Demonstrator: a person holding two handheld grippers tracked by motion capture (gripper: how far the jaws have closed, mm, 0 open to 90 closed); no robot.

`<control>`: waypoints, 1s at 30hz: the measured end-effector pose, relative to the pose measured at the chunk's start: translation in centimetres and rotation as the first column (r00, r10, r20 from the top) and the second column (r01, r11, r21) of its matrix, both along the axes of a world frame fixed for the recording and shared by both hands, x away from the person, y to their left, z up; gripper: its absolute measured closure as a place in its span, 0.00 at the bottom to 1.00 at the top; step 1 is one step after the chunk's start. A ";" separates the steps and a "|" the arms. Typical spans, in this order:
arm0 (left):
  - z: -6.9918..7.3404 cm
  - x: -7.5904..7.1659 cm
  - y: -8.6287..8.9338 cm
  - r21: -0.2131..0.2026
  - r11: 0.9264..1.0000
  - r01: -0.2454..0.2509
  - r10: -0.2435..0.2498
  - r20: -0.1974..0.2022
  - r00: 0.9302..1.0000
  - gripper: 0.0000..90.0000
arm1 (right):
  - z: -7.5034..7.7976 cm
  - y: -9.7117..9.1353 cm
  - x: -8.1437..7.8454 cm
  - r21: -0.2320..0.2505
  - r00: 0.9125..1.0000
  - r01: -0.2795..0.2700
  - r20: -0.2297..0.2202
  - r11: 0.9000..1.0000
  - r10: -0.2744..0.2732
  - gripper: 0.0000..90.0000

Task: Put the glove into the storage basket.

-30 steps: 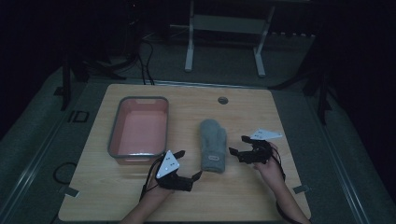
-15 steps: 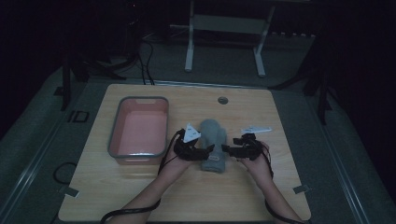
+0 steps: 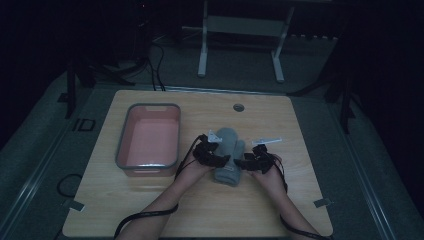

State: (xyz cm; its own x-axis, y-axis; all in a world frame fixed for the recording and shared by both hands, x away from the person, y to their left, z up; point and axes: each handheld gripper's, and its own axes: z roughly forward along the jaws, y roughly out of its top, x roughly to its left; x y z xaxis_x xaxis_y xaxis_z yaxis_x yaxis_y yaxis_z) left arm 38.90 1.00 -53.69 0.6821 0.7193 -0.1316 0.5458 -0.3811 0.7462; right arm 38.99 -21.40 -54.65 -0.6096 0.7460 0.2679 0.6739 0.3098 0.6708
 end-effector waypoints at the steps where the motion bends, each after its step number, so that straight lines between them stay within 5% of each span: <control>1: -0.1 0.2 0.1 0.010 1.000 0.000 0.000 -0.006 1.000 0.32 | -0.1 0.0 0.2 -0.003 1.000 -0.003 -0.014 1.000 0.003 0.37; 4: -0.4 0.7 0.3 0.005 1.000 -0.002 0.003 -0.038 0.999 0.28 | -0.4 -0.2 0.6 0.011 0.999 -0.019 -0.042 1.000 0.020 0.39; 9: -1.2 1.4 0.2 -0.022 1.000 -0.003 0.001 -0.082 0.997 0.21 | -0.6 -0.2 0.9 0.031 0.994 -0.090 -0.051 0.995 0.092 0.61; 15: -2.0 2.5 0.1 -0.079 0.996 0.038 -0.050 -0.157 0.986 0.26 | -0.6 -0.2 1.2 0.040 0.989 -0.121 -0.076 0.992 0.124 0.73; 17: -2.0 2.6 0.0 -0.100 0.993 0.064 -0.081 -0.172 0.982 0.32 | -0.6 -0.3 1.3 0.040 0.988 -0.127 -0.082 0.991 0.130 0.75; 20: -2.0 2.7 0.0 -0.140 0.985 0.101 -0.129 -0.201 0.971 0.54 | -0.6 -0.3 1.5 0.045 0.986 -0.134 -0.094 0.990 0.137 0.78; 25: -1.7 2.1 -0.2 -0.125 0.982 0.139 -0.156 -0.139 0.978 0.76 | -0.7 -0.4 1.5 0.069 0.986 -0.117 -0.110 0.991 0.124 0.82; 30: -1.1 1.8 -0.3 -0.115 0.983 0.141 -0.155 -0.121 0.980 0.83 | -0.4 -0.5 1.3 0.078 0.987 -0.120 -0.094 0.990 0.127 0.87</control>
State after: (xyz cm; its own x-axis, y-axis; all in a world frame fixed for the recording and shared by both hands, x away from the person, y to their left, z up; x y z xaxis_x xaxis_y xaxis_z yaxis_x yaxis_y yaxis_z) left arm 40.74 0.70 -54.77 0.7524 0.5887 -0.2955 0.5835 -0.3878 0.7135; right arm 40.34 -21.95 -55.06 -0.6637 0.6434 0.3815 0.6974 0.3478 0.6266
